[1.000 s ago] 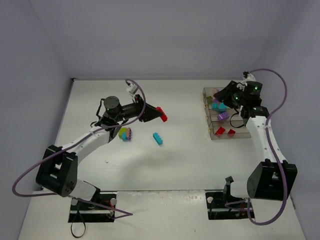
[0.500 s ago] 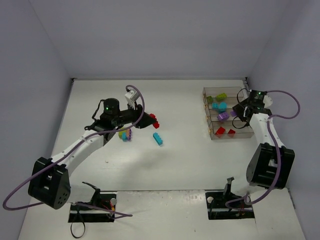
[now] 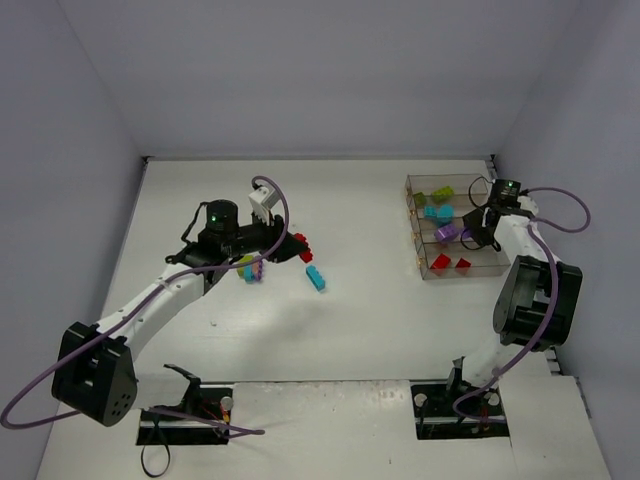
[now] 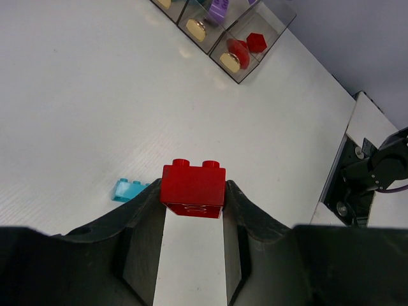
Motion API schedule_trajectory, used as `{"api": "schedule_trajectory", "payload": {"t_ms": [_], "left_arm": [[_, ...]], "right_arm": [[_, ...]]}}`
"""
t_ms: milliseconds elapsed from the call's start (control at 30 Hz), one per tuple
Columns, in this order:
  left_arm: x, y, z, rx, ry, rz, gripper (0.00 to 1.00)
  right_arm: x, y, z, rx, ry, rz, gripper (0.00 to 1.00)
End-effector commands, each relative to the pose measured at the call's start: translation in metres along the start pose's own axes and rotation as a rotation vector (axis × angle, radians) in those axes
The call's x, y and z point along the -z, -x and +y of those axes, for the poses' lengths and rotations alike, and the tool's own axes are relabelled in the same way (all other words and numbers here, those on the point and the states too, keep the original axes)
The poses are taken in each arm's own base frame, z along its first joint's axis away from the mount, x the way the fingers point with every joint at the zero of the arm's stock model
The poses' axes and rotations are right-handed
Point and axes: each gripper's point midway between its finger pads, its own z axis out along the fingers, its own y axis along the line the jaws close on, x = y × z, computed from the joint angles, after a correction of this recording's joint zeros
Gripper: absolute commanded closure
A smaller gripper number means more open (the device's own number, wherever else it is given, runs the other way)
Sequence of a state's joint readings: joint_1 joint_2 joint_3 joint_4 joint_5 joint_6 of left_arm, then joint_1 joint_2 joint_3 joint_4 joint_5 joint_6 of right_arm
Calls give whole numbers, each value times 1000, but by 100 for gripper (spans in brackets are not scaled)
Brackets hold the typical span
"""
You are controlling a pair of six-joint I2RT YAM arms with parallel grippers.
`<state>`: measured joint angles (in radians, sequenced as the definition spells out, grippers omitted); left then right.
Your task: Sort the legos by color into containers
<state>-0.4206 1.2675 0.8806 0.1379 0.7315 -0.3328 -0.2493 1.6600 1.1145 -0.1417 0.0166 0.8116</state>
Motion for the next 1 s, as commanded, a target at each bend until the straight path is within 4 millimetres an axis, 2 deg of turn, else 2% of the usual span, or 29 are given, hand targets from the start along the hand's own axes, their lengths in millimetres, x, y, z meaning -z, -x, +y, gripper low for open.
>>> {"api": "schedule_trajectory", "payload": {"t_ms": [0, 133, 200, 333, 400, 467, 500, 533, 567, 600, 633, 667, 800, 833, 900, 967], "left_arm": [[5, 16, -11, -70, -19, -47, 100], [4, 15, -9, -65, -17, -43, 100], [3, 16, -10, -65, -21, -45, 100], [1, 19, -10, -65, -23, -48, 100], [0, 23, -12, -59, -25, -56, 100], [-1, 27, -11, -48, -20, -70, 100], [-2, 32, -12, -33, -18, -86, 100], [-3, 36, -8, -23, 2, -99, 100], [-4, 40, -7, -10, 13, -106, 100], [-5, 44, -6, 20, 26, -116, 100], [-6, 48, -2, 32, 49, -131, 100], [-7, 51, 0, 48, 61, -141, 100], [-12, 67, 8, 181, 115, -181, 100], [-12, 78, 6, 196, 125, -204, 100], [-15, 84, 7, 265, 135, -215, 100], [-17, 96, 6, 299, 134, -245, 100]], "right_arm": [[7, 31, 22, -36, 40, -85, 62], [5, 31, 26, -41, 50, -74, 60], [7, 32, 27, -41, 57, -78, 51], [15, 33, 31, 6, 86, -74, 48], [24, 24, 48, 55, 177, -23, 48], [42, 22, 71, 165, 289, -37, 48], [53, 13, 83, 211, 364, -11, 49], [74, 10, 102, 265, 453, -37, 49], [85, 7, 113, 312, 520, -55, 49], [97, -10, 120, 405, 614, -29, 49], [117, -10, 131, 445, 683, -64, 49], [128, -23, 139, 495, 738, -56, 49], [175, -72, 159, 750, 971, -35, 46], [187, -81, 160, 786, 1014, -40, 43], [209, -107, 166, 863, 1113, -20, 41], [228, -122, 168, 925, 1187, -20, 37]]}}
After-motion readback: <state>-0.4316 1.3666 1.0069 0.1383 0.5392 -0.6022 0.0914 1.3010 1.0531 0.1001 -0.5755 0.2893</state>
